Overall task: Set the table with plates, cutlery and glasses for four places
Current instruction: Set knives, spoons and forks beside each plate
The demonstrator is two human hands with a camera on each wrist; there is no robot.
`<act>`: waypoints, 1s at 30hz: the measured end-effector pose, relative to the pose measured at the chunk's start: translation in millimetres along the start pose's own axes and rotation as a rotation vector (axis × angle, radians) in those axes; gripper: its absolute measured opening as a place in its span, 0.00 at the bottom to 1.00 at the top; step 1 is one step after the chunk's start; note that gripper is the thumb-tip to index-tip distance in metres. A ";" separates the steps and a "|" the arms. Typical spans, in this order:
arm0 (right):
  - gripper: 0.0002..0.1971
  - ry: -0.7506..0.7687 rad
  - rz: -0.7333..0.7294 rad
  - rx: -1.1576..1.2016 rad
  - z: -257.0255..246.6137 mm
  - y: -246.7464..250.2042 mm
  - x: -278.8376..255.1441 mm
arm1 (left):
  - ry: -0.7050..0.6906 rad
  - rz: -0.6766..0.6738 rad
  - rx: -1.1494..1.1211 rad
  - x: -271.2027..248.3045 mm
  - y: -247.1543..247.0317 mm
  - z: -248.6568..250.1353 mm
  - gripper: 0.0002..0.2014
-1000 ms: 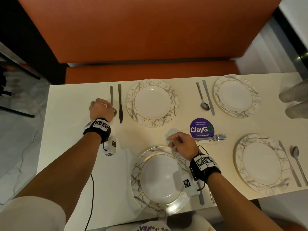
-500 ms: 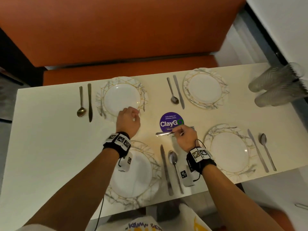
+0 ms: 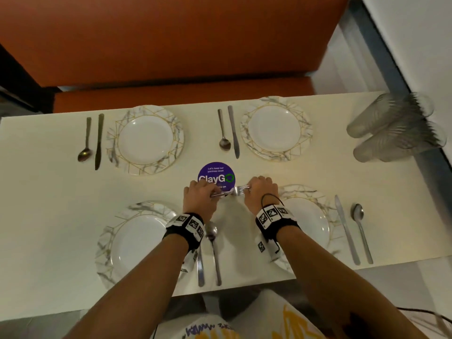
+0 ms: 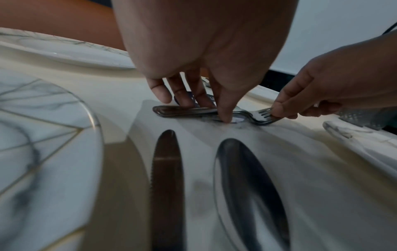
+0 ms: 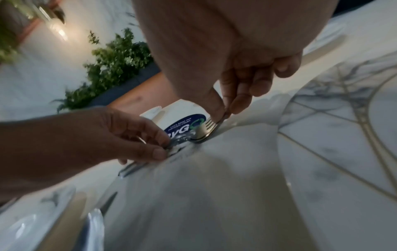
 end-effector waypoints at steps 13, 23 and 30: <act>0.02 0.232 0.279 0.727 -15.1 52.7 -9.0 | 0.120 -0.089 -0.599 -2.8 42.3 31.3 0.06; 0.13 0.299 0.188 0.961 -51.1 52.5 -26.8 | 0.139 0.076 -1.115 -35.2 74.4 49.1 0.03; 0.10 0.334 0.104 1.102 -99.0 18.8 -58.0 | 0.189 0.061 -1.266 -80.6 79.9 1.8 0.07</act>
Point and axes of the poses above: each hand's wrist, its own x-axis towards the middle knuckle, its own y-axis out of the back of the hand, z = x × y, the point moved 2 cm from there along x, towards the middle knuckle, and after that the axes turned 8 degrees about -z, right-handed, at the moved point
